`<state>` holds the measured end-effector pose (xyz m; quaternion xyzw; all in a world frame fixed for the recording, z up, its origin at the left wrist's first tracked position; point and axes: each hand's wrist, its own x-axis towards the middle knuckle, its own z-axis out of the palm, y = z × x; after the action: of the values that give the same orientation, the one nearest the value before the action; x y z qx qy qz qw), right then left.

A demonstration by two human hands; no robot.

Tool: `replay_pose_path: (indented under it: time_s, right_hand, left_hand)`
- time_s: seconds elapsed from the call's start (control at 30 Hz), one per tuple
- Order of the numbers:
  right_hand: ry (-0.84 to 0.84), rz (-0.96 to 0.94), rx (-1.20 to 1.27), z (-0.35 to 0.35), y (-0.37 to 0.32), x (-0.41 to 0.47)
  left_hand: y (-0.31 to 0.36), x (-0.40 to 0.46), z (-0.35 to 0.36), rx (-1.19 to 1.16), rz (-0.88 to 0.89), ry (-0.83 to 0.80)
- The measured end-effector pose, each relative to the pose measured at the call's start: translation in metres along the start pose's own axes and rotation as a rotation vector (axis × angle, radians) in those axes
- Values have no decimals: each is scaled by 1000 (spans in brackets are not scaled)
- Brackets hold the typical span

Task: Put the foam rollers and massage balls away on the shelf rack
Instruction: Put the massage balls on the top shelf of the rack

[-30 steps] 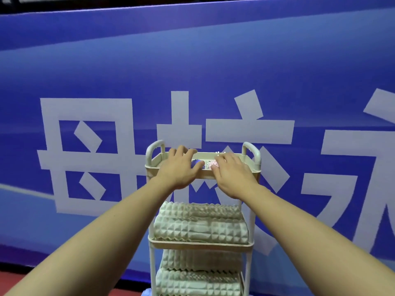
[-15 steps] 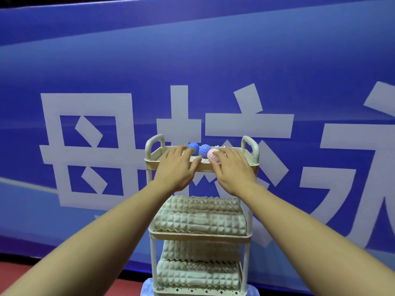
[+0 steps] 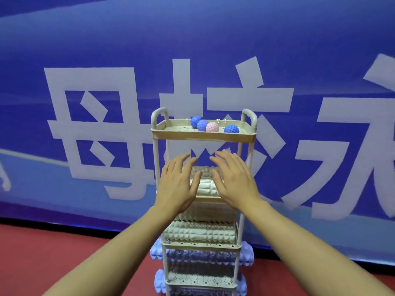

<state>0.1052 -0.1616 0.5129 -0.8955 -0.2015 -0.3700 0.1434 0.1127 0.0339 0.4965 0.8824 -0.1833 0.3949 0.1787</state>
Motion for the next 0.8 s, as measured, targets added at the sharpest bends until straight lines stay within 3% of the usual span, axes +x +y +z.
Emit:
replay_pose_path:
  time_s: [0.5,0.8]
  right_hand:
    - [-656,287,8,113,-26,-300]
    - [-1056,578,70,181,-16,-436]
  left_hand:
    - [26,-291,82,-55,-192,-616]
    - [12,-408,159,-66,-352,-993]
